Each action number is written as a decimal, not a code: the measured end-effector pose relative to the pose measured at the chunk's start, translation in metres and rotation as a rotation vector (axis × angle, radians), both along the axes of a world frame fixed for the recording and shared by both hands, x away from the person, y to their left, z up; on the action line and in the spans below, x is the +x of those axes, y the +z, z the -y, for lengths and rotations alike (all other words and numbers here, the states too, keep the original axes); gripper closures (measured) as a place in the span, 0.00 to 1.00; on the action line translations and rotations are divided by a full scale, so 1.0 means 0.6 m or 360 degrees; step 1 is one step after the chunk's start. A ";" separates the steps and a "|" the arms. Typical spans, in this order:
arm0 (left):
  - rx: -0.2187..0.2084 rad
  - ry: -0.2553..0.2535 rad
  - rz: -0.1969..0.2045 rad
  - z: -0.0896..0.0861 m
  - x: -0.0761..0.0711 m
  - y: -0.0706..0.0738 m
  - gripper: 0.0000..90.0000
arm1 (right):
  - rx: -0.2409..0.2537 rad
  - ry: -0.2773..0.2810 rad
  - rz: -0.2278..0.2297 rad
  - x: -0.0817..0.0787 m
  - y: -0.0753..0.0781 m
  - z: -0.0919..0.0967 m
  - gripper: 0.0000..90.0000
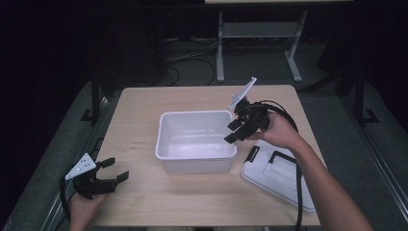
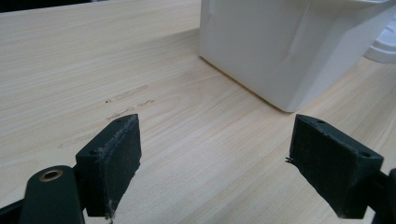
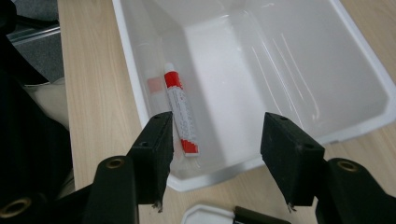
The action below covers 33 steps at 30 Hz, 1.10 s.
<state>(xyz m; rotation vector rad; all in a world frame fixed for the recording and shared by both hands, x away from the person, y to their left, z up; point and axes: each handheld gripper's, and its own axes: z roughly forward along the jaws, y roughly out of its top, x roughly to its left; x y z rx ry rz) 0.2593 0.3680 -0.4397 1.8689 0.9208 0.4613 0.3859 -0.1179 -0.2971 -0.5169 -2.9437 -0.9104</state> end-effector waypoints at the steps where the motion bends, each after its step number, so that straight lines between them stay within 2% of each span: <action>1: -0.0001 0.0000 0.0000 0.000 0.000 0.000 0.18 | 0.0004 -0.0003 0.0000 0.000 0.000 0.003 0.48; 11: 0.0007 -0.0009 0.0003 0.003 0.001 -0.001 0.18 | -0.0005 -0.0063 0.0020 -0.007 0.006 0.040 0.46; 16: 0.0003 -0.0010 -0.0004 0.004 0.001 -0.001 0.18 | -0.0026 -0.0126 0.0011 -0.010 0.003 0.065 0.45; 26: 0.0011 -0.0011 0.0001 0.005 0.002 -0.001 0.18 | -0.0085 -0.0213 -0.0007 -0.015 -0.022 0.112 0.45; 33: 0.0005 -0.0005 -0.0007 0.006 0.001 -0.002 0.18 | -0.0086 -0.0261 -0.0035 -0.018 -0.037 0.137 0.45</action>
